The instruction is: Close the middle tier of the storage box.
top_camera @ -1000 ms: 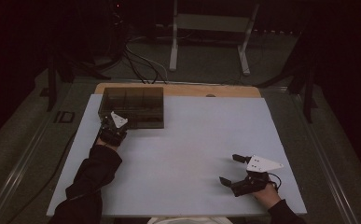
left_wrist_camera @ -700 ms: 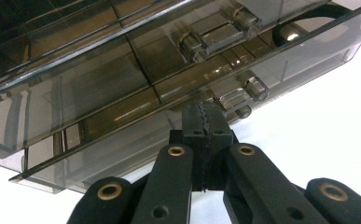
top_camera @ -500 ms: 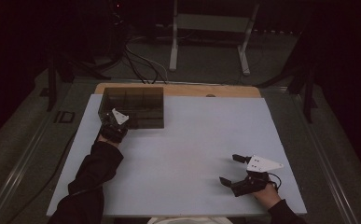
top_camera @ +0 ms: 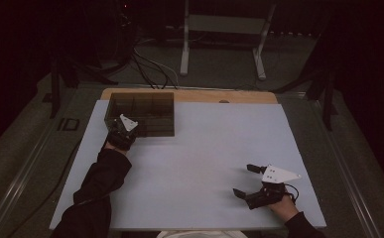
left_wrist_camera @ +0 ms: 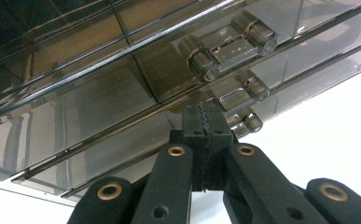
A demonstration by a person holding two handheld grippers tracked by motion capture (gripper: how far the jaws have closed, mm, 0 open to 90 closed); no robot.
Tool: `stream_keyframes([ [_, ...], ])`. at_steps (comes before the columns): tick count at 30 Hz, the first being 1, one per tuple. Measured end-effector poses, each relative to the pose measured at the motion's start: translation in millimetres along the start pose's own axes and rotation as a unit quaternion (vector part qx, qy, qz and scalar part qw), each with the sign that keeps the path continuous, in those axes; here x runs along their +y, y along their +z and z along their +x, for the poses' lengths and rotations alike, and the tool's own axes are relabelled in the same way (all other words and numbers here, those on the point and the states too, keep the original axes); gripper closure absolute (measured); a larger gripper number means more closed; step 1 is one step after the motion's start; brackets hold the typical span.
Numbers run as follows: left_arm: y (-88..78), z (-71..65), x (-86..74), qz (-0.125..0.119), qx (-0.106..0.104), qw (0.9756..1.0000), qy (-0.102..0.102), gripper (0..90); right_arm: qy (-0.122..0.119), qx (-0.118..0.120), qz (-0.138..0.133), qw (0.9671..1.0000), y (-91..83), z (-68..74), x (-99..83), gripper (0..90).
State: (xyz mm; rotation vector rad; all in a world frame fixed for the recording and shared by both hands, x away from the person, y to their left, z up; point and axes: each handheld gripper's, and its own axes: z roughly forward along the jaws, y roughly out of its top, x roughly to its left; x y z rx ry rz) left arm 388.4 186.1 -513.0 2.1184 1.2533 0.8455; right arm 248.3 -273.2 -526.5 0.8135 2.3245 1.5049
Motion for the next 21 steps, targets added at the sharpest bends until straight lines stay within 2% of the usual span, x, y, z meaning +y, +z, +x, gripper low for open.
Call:
stream_keyframes([
  [15, -0.2, 1.6, 0.4, 0.001, -0.007, 1.0000, -0.005, 90.0, 0.000, -0.002, -0.001, 1.0000, -1.0, 0.0, 0.1, 0.0],
  [21, -4.8, 1.9, 0.3, 0.007, -0.003, 1.0000, 0.001, 90.0, -0.001, -0.003, 0.000, 1.0000, -1.3, 0.0, 0.0, 0.0],
])
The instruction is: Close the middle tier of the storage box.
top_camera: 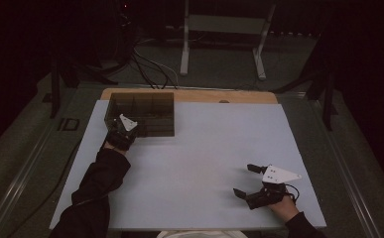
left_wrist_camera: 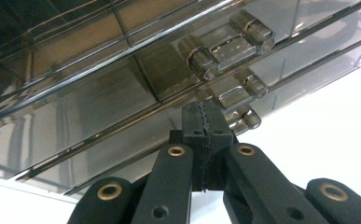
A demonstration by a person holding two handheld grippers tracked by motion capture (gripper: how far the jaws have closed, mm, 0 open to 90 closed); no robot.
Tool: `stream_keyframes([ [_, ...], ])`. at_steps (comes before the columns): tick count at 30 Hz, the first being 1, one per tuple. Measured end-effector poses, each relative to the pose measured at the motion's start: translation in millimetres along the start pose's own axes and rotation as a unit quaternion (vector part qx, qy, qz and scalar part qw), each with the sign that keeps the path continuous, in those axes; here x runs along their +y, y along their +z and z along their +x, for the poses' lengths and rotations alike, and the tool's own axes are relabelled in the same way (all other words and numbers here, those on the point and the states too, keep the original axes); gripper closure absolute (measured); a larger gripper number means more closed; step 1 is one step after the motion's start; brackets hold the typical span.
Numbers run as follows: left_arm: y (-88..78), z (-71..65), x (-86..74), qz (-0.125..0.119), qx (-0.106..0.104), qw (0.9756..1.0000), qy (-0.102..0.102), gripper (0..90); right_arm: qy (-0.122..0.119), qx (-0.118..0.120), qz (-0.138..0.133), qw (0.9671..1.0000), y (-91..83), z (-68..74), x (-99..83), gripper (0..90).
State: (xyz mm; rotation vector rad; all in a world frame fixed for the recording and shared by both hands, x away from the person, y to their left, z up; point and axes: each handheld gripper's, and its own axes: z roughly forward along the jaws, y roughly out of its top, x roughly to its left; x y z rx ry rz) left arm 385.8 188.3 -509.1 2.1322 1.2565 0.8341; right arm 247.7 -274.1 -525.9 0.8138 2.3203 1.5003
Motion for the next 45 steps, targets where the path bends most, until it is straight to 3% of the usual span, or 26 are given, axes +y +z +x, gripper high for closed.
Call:
stream_keyframes([
  [11, -18.0, -3.6, 0.4, -0.006, -0.015, 0.9998, 0.007, 90.0, -0.001, 0.000, 0.000, 1.0000, 0.3, 0.3, 0.0, 0.0],
  [15, -23.1, -5.2, 2.7, -0.011, -0.030, 0.9995, 0.002, 90.0, -0.001, -0.001, 0.001, 1.0000, 0.3, 0.3, -0.1, 0.0],
  [16, -24.7, -5.1, 2.8, -0.012, -0.037, 0.9992, 0.004, 84.6, -0.001, -0.001, 0.001, 1.0000, 0.3, 0.3, -0.1, 0.0],
  [22, -29.0, -4.2, 2.7, -0.019, -0.063, 0.9979, -0.003, 80.5, -0.002, -0.001, 0.004, 1.0000, 1.0, 0.3, -0.3, 0.0],
  [25, -28.7, -3.9, 2.3, -0.014, -0.068, 0.9975, -0.006, 75.6, -0.002, -0.001, 0.004, 1.0000, 0.8, 0.3, -0.3, 0.0],
  [28, -27.9, -4.9, 2.0, -0.009, -0.063, 0.9980, -0.006, 64.8, -0.002, -0.001, 0.004, 1.0000, 0.9, 0.3, -0.2, 0.0],
  [34, -25.9, -5.6, 2.2, 0.001, -0.070, 0.9974, -0.018, 49.7, -0.003, -0.001, 0.005, 1.0000, 1.0, 0.3, -0.2, 0.0],
  [41, -22.3, -7.2, 4.3, 0.015, -0.093, 0.9944, -0.047, 32.8, -0.002, -0.001, 0.005, 1.0000, 1.0, 0.3, -0.2, 0.0],
  [45, -20.9, -8.9, 4.3, 0.019, -0.102, 0.9934, -0.050, 24.0, -0.002, -0.001, 0.006, 1.0000, 1.3, 0.4, -0.3, 0.0],
])
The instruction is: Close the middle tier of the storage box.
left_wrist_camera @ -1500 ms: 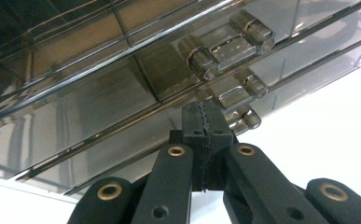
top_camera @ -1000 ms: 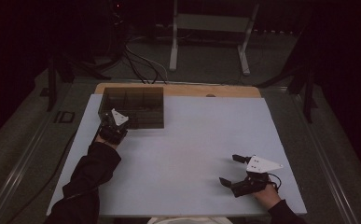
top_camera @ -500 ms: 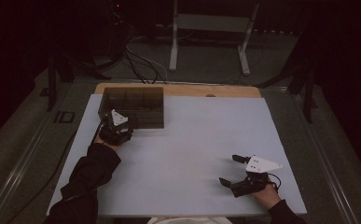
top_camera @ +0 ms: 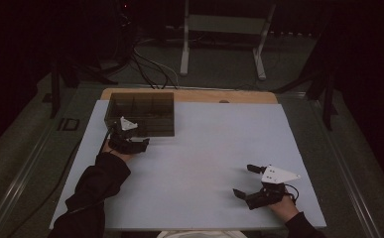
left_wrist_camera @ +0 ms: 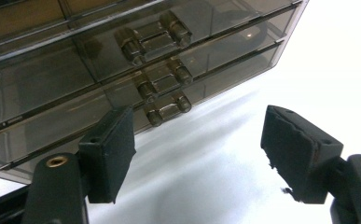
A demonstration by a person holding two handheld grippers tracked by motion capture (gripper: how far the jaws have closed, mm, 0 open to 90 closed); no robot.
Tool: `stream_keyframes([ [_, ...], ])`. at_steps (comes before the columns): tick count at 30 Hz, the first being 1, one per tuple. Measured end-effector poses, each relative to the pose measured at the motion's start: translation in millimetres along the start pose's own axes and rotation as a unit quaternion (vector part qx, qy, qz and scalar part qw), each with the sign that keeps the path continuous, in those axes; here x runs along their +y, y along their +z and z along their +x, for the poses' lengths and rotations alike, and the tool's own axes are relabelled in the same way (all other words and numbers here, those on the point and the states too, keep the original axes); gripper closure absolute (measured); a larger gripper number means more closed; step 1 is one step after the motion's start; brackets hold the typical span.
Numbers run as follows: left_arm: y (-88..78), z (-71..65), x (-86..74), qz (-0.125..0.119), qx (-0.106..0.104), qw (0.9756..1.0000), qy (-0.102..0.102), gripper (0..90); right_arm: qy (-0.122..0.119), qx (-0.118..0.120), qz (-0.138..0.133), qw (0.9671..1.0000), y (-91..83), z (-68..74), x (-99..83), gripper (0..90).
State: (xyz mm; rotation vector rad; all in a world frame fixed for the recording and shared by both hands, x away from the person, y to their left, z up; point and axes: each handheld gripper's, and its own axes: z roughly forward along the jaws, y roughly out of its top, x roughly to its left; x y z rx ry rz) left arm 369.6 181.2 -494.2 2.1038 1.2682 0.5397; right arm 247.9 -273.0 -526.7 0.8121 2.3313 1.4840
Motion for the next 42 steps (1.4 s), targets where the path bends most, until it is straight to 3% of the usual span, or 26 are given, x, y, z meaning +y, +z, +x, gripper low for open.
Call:
stream_keyframes([
  [6, 1.6, -3.3, -0.7, 0.010, -0.028, 0.9995, 0.014, 3.6, 0.000, 0.000, 0.000, 1.0000, 0.1, -0.2, -0.1, 0.0],
  [10, 2.6, -5.4, -1.2, 0.012, -0.050, 0.9983, 0.025, 1.0, 0.001, 0.000, -0.001, 1.0000, 0.3, -0.8, -0.3, 0.0],
  [14, 1.5, -8.0, -0.6, -0.003, -0.066, 0.9968, 0.045, 0.9, 0.004, -0.001, -0.001, 1.0000, 0.4, -1.5, -0.9, 0.0],
  [17, 0.1, -5.8, 1.5, -0.011, -0.097, 0.9940, 0.050, 0.9, 0.006, -0.001, -0.001, 1.0000, 0.4, -2.3, -1.8, 0.0],
  [19, 0.0, -4.1, 3.5, -0.004, -0.129, 0.9901, 0.054, 1.0, 0.009, -0.003, 0.001, 1.0000, -0.6, -2.9, -2.7, 0.0],
  [22, -0.8, -3.8, 6.6, 0.001, -0.148, 0.9869, 0.065, 0.9, 0.010, -0.006, -0.005, 0.9999, -2.2, -3.9, -3.0, 0.0],
  [28, -3.5, -9.0, 12.0, -0.015, -0.169, 0.9830, 0.070, 0.9, 0.009, -0.006, -0.001, 0.9999, -0.9, -3.9, -3.1, 0.0],
  [37, -1.4, -24.5, 18.4, -0.018, -0.191, 0.9780, 0.082, 1.0, 0.010, -0.006, -0.004, 0.9999, -2.7, -4.1, -3.1, 0.0],
  [42, -9.3, -23.9, 19.1, -0.031, -0.191, 0.9775, 0.085, 1.0, 0.003, -0.006, -0.003, 1.0000, -2.6, -1.4, -1.5, 0.0],
])
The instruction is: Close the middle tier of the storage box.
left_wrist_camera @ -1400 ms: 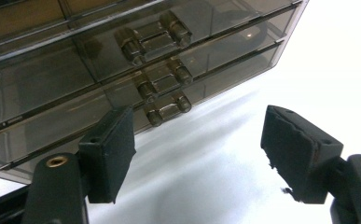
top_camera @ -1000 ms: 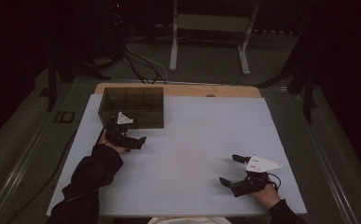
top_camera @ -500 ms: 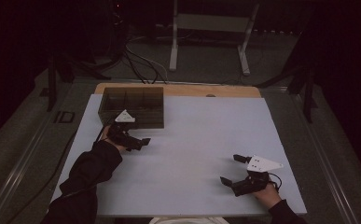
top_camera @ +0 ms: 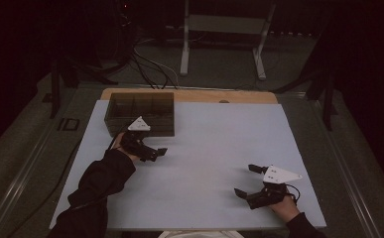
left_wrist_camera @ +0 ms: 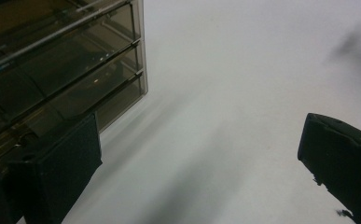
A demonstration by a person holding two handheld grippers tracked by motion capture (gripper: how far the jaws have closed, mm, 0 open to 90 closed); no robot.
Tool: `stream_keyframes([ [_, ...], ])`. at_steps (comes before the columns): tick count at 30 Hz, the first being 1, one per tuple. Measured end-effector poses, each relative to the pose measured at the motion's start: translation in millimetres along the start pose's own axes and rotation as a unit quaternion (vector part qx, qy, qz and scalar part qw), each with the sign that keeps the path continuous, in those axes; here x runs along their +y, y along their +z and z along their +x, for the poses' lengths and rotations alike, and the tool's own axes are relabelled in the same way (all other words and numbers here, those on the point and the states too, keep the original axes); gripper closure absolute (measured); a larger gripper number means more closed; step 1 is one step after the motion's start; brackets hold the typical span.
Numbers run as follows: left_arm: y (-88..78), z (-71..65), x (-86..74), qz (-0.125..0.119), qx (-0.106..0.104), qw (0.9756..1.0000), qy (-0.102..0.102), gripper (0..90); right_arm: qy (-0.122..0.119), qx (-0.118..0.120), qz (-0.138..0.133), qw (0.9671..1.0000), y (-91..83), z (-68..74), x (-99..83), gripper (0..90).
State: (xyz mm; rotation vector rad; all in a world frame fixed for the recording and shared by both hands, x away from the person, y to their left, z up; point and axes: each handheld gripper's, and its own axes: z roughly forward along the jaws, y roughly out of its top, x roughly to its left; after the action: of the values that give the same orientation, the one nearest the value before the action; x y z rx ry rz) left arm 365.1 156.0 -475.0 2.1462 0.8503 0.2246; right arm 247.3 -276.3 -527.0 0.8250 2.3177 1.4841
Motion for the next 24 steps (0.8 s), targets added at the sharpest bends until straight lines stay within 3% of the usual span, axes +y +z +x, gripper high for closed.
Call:
stream_keyframes([
  [12, -16.0, 0.1, -25.2, -0.002, 0.003, 0.9999, -0.016, 1.0, -0.001, -0.003, 0.001, 1.0000, 0.1, 1.2, 0.4, 0.0],
  [20, -27.0, 2.2, -47.0, -0.009, 0.014, 0.9991, -0.038, 1.0, -0.001, -0.004, 0.003, 1.0000, 0.3, 1.3, 0.2, 0.0],
  [24, -30.0, -0.8, -56.0, -0.020, 0.027, 0.9986, -0.040, 1.0, -0.001, -0.004, 0.003, 1.0000, 0.5, 1.2, 0.1, 0.0],
])
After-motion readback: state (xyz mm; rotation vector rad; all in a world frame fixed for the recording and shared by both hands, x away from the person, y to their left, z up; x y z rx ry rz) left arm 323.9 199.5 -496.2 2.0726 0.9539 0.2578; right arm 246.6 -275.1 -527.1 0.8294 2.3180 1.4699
